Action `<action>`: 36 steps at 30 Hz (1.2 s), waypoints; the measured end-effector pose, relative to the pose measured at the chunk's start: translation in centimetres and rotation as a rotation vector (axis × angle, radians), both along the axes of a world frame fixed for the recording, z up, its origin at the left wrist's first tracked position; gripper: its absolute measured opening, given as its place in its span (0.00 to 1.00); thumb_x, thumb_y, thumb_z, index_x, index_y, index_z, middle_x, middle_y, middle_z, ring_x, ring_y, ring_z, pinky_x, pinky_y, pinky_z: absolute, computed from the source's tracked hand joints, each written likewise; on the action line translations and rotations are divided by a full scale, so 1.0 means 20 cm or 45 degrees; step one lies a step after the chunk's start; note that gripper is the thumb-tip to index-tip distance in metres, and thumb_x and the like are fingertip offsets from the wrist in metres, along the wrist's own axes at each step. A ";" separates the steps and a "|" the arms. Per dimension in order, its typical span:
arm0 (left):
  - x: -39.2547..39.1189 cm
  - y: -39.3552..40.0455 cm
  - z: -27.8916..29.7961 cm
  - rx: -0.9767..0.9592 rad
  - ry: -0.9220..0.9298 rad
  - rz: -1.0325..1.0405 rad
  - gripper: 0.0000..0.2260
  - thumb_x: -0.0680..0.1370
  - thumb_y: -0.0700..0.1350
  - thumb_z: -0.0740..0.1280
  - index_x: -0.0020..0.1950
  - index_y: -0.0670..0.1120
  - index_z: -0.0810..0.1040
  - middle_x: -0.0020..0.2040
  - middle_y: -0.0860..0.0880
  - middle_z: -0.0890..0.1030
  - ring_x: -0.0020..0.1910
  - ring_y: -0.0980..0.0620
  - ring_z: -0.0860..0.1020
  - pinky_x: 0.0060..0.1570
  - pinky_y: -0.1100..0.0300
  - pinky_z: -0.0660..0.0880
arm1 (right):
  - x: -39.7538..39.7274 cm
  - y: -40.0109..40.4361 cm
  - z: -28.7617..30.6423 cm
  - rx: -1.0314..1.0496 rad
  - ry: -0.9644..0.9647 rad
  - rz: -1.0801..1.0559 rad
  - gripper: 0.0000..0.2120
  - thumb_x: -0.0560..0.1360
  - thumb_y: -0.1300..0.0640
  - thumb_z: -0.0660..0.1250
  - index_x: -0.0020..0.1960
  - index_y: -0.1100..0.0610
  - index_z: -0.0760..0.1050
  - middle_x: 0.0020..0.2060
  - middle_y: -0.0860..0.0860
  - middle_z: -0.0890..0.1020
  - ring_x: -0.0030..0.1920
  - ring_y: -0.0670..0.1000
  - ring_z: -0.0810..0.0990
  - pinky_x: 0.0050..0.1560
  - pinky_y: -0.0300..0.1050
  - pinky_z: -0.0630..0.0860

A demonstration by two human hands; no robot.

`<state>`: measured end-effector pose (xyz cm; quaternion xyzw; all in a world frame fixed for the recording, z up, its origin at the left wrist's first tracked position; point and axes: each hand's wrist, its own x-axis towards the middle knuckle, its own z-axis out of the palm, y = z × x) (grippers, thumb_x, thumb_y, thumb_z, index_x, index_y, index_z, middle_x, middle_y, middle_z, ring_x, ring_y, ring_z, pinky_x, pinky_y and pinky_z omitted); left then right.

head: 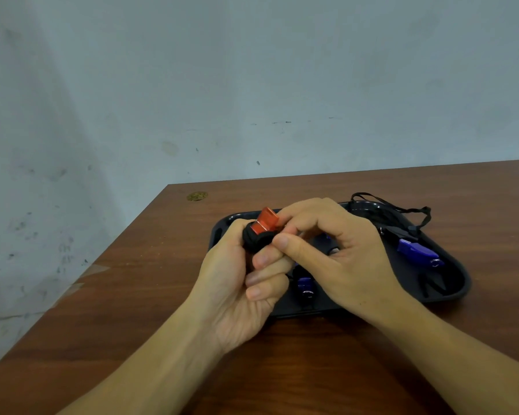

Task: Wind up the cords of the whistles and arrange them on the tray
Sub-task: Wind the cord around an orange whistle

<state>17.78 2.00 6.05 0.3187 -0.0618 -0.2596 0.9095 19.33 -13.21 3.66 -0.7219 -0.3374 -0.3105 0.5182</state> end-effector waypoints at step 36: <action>0.01 -0.02 -0.05 0.609 -0.372 0.513 0.25 0.78 0.62 0.58 0.57 0.42 0.77 0.40 0.45 0.76 0.27 0.51 0.67 0.22 0.62 0.62 | 0.10 -0.21 0.08 0.271 0.261 -0.178 0.11 0.74 0.59 0.74 0.55 0.51 0.83 0.48 0.47 0.87 0.50 0.48 0.85 0.54 0.39 0.80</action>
